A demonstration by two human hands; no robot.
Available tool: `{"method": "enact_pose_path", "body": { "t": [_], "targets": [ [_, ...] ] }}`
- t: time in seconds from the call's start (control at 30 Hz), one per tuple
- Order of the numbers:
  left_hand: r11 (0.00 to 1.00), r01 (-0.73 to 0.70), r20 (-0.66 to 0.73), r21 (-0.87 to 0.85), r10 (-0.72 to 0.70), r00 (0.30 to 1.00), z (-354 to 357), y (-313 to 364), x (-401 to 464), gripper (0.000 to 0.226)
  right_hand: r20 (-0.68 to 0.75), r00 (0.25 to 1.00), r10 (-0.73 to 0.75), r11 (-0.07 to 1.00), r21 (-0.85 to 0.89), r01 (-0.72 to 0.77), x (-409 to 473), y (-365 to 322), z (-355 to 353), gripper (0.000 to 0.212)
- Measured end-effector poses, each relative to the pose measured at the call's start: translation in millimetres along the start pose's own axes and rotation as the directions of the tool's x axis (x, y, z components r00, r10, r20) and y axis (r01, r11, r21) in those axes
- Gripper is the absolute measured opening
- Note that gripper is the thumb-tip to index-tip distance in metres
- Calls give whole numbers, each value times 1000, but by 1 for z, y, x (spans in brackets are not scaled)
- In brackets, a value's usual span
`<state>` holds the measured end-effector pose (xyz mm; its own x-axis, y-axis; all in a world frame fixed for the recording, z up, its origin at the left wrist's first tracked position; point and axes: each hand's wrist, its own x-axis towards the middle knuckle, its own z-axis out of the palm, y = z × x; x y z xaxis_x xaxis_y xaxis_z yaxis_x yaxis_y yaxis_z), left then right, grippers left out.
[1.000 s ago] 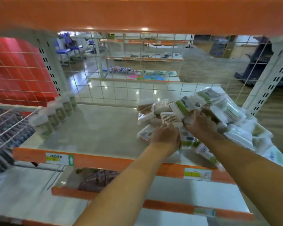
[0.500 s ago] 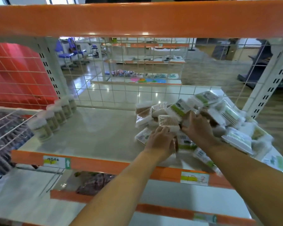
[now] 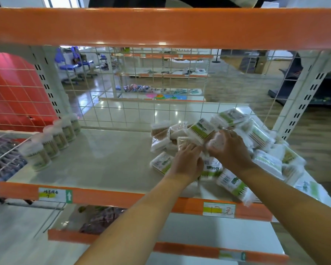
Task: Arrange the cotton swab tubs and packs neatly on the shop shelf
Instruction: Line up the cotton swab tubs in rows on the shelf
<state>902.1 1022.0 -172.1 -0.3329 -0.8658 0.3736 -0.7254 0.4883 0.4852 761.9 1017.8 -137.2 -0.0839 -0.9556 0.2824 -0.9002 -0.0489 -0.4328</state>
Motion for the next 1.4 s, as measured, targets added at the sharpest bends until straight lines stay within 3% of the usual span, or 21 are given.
{"method": "enact_pose_path", "body": {
  "t": [0.37, 0.67, 0.83, 1.0, 1.3, 1.4],
  "targets": [
    [965, 95, -57, -245, -112, 992, 11, 27, 15, 58, 33, 999, 2, 1000, -28, -1, 2, -12, -26, 59],
    [943, 80, -222, -324, -158, 962, -1, 15, 9, 39, 20, 998, -60, 993, -99, 62, -3, -42, -31, 47],
    [924, 45, -218, -380, -137, 966, -19, -16, -1, 34, 77, 989, -130, 988, -69, 136, -5, -63, -25, 67],
    [916, 64, -169, -397, -141, 976, -51, -47, -18, 32, 194, 954, -228, 973, 79, 216, -3, -87, -16, 81],
    [853, 240, 94, -463, -222, 970, -108, -119, -51, 76, 418, 844, -337, 941, 167, 293, -4, -149, 30, 90],
    [845, 282, 130, -455, -250, 959, -123, -140, -64, 69, 454, 816, -357, 934, 148, 326, -5, -170, 50, 91]
  ]
}}
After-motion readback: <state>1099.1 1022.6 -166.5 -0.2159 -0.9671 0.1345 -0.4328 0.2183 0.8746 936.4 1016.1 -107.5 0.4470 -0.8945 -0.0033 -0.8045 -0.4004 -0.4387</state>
